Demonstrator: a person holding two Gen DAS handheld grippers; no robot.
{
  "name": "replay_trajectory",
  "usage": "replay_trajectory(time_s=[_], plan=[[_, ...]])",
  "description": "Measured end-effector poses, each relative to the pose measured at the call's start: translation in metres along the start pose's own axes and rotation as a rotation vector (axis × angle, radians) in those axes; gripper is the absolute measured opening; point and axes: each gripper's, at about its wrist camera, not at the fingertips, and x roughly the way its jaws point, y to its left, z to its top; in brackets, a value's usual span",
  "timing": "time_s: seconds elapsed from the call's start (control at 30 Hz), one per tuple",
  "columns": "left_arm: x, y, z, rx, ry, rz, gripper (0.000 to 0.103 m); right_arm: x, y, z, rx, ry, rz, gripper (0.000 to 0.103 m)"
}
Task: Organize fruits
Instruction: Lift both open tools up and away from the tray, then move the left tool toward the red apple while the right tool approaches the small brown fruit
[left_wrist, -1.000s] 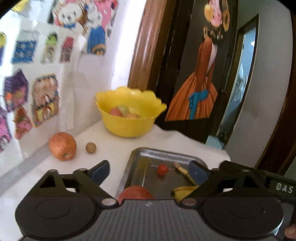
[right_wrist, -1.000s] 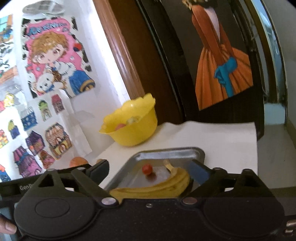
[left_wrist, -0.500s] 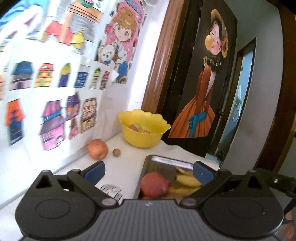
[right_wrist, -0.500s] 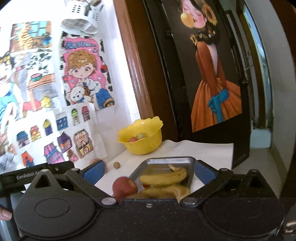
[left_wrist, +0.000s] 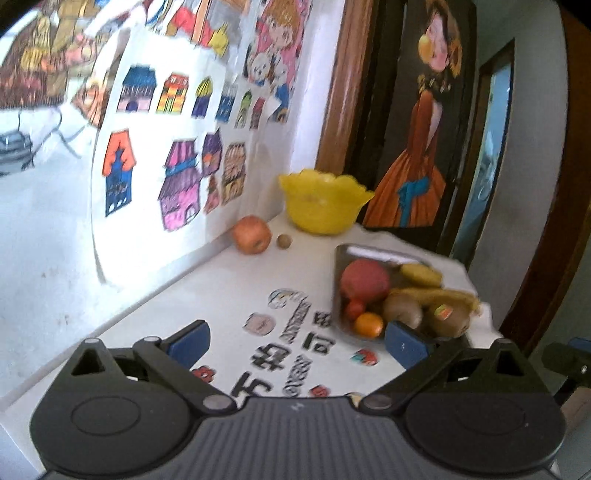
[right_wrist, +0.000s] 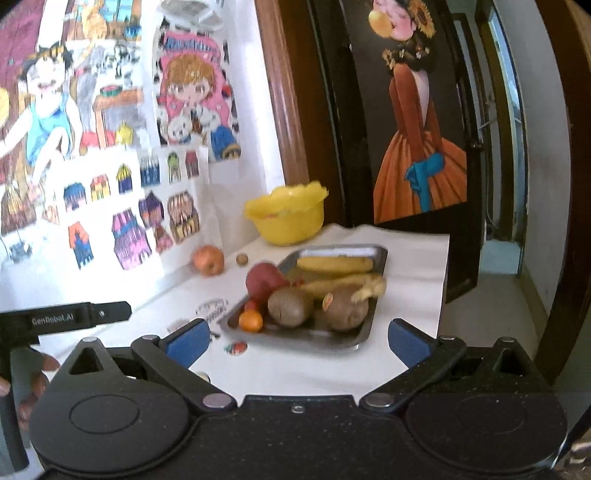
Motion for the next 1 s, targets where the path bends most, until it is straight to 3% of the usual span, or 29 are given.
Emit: replay_trajectory(time_s=[0.33, 0.57, 0.83, 0.93, 1.0], plan=[[0.074, 0.022, 0.010, -0.024, 0.087, 0.042, 0.102, 0.103, -0.019, 0.002, 0.053, 0.253, -0.009, 0.102], [0.092, 0.018, 0.033, -0.060, 0.216, 0.054, 0.102, 0.135, -0.017, 0.026, 0.093, 0.469, 0.007, 0.102], [0.089, 0.019, 0.099, -0.072, 0.413, 0.101, 0.102, 0.116, 0.010, 0.108, 0.164, 0.653, 0.028, 0.102], [0.091, 0.019, 0.130, -0.080, 0.434, 0.095, 0.102, 0.106, 0.024, 0.157, 0.166, 0.656, 0.079, 0.102], [0.098, 0.019, 0.151, -0.080, 0.427, 0.083, 0.102, 0.106, 0.032, 0.192, 0.130, 0.602, 0.123, 0.102]])
